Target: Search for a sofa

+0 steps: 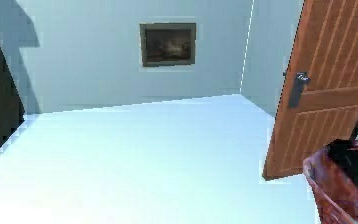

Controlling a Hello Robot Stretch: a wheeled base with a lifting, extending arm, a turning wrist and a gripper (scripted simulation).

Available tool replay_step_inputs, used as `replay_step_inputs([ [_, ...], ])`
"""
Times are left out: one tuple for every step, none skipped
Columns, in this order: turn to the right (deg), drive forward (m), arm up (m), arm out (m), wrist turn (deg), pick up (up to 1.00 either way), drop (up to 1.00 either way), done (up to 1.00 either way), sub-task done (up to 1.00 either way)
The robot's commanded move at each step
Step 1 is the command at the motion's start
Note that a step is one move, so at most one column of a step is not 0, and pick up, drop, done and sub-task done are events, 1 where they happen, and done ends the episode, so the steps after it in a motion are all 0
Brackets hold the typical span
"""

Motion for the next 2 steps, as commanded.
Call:
replay_step_inputs([
  [0.0, 0.95, 0.00, 0.00, 0.0, 0.00, 0.00, 0.00, 0.00],
  [33.0, 0.00, 0.00, 0.00, 0.0, 0.00, 0.00, 0.00, 0.00],
])
